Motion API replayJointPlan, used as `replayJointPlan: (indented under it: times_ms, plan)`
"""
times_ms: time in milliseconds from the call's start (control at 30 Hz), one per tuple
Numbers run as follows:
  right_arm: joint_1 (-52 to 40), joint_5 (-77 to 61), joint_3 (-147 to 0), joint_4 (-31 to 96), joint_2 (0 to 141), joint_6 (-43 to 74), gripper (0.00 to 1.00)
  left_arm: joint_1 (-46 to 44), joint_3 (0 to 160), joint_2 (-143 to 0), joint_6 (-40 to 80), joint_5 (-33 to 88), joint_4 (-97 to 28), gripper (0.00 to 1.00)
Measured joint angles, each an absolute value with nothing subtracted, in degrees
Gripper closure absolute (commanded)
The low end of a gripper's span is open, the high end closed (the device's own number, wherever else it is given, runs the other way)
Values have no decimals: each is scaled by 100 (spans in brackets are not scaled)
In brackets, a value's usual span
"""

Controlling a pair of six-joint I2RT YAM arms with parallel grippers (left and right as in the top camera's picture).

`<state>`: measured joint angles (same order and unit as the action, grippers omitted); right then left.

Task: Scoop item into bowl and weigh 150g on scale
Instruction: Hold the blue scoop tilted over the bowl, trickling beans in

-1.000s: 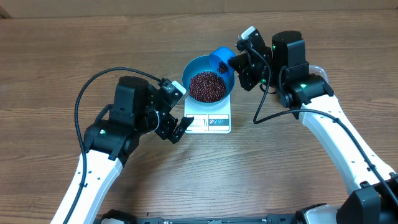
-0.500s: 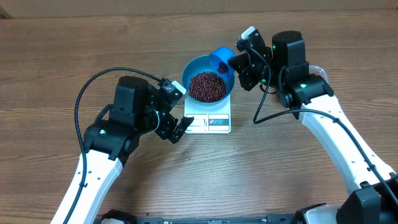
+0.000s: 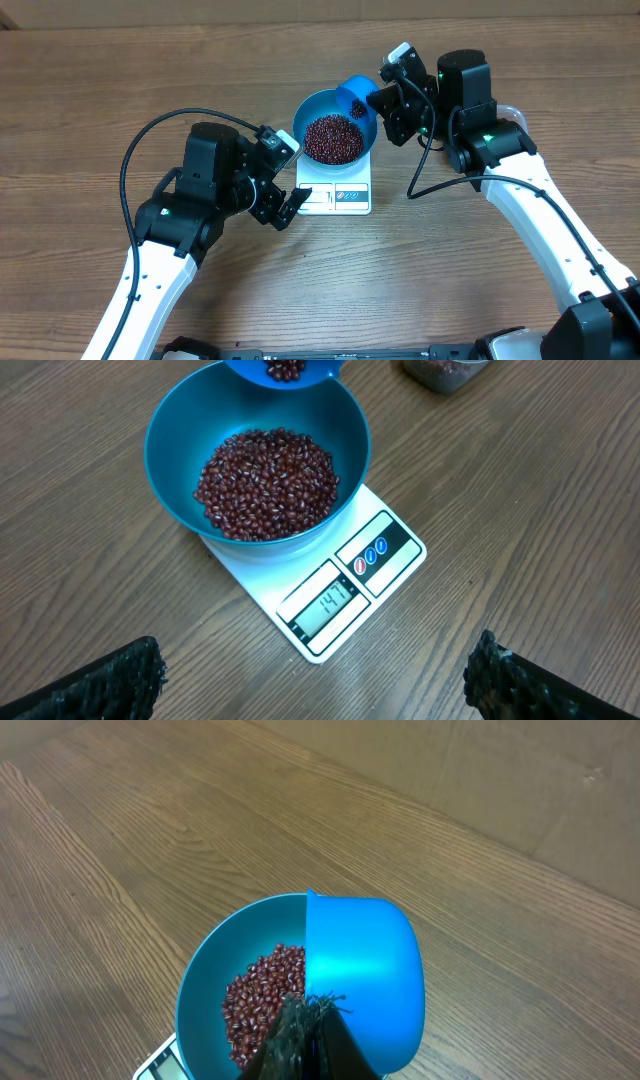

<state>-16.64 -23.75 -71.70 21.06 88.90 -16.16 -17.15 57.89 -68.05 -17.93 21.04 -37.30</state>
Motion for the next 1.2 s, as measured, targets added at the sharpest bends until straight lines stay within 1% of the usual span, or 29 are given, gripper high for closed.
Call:
replayJointPlan:
  times_ms: [200, 400, 833, 967, 1200]
  plan:
    - [-1664, -2373, -7172, 2318, 8897, -1616, 96, -1715, 5789, -6805, -1793, 2104, -3732, 0]
    - [-1664, -2375, -7172, 1933, 8906, -1614, 96, -1715, 5789, -6805, -1793, 2104, -3730, 0]
    - [-1664, -2375, -7172, 2279, 8932, -1616, 96, -1715, 5789, -6805, -1793, 2104, -3730, 1]
    - [-1664, -2375, -7172, 2053, 8954, -1614, 96, -1715, 5789, -6805, -1793, 2104, -3732, 0]
    - [-1664, -2373, -7172, 2104, 8954, -1614, 96, -1715, 5789, -6805, -1793, 2104, -3730, 1]
